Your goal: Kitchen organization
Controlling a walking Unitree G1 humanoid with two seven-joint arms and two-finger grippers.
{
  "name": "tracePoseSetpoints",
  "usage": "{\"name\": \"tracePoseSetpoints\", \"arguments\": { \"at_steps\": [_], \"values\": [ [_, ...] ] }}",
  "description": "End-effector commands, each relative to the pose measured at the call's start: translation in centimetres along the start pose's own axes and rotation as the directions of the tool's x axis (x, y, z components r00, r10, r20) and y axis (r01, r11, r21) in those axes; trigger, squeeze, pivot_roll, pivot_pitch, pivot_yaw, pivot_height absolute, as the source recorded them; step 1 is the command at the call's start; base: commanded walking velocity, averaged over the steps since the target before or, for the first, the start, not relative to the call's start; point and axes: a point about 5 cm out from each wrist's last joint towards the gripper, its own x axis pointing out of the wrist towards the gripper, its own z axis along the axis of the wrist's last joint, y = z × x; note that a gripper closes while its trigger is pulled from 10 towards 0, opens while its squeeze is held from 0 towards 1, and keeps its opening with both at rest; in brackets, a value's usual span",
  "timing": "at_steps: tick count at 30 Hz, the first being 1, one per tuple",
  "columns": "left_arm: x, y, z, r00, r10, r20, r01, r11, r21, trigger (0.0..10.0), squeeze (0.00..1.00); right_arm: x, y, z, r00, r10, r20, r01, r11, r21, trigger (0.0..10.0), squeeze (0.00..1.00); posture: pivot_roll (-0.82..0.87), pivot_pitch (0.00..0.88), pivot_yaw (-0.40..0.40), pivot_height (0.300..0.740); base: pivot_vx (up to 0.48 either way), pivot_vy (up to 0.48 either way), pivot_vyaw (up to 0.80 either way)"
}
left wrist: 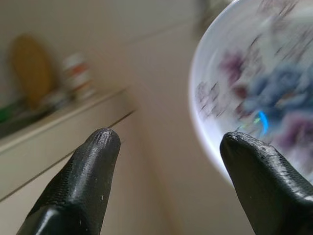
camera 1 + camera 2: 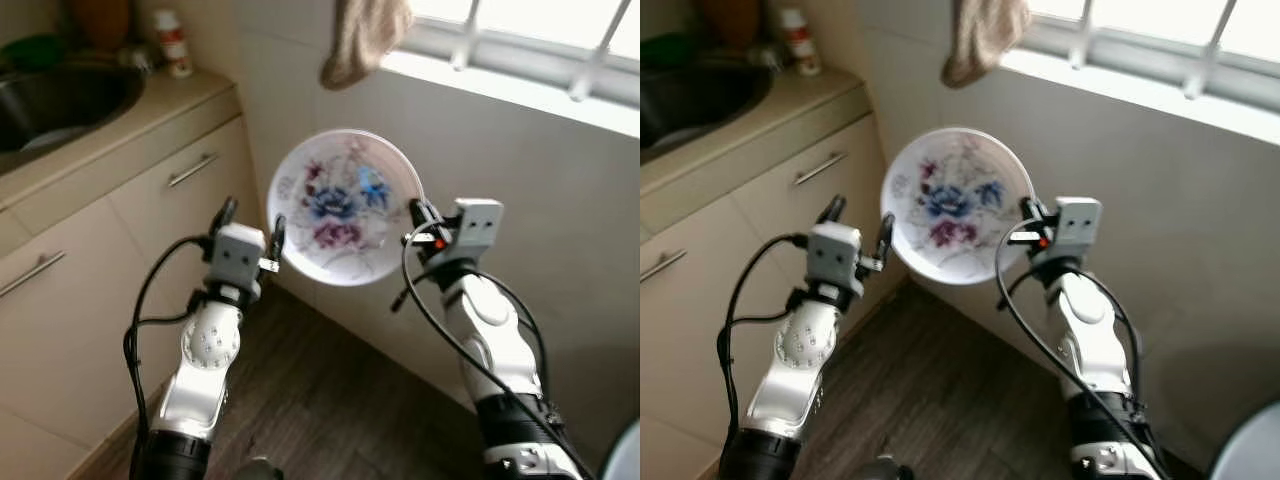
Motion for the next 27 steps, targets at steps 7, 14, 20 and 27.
{"name": "tracePoseSetpoints", "arguments": {
  "at_steps": [7,14,20,27],
  "values": [
    [0.2,0.5,0.5,0.999,0.044,0.004,-0.044,0.999,-0.003,10.0,0.0,0.6,2.0,1.1,0.994,0.099,0.055,-0.095,0.993,-0.071,0.0,0.0,-0.09,0.0,-0.047,0.74,0.0,0.0,0.8],
    [0.4,1.0,1.4,0.995,0.086,0.054,-0.083,0.995,-0.047,10.0,0.0,0.9,1.9,2.3,0.988,0.095,0.124,-0.082,0.991,-0.109,0.0,0.0,-0.09,0.0,-0.049,0.74,0.119,0.0,0.79],
    [0.4,1.1,1.6,0.993,0.099,0.064,-0.096,0.994,-0.049,10.0,0.0,1.0,1.8,2.5,0.986,0.104,0.128,-0.079,0.98,-0.184,0.0,0.0,-0.09,0.0,-0.051,0.74,0.37,0.0,0.79],
    [0.5,1.1,1.9,0.991,0.11,0.081,-0.106,0.993,-0.06,10.0,0.0,1.3,2.0,3.3,0.977,0.108,0.182,-0.07,0.977,-0.202,0.0,0.0,-0.09,0.0,-0.051,0.74,0.469,0.0,0.59]
  ]
}}
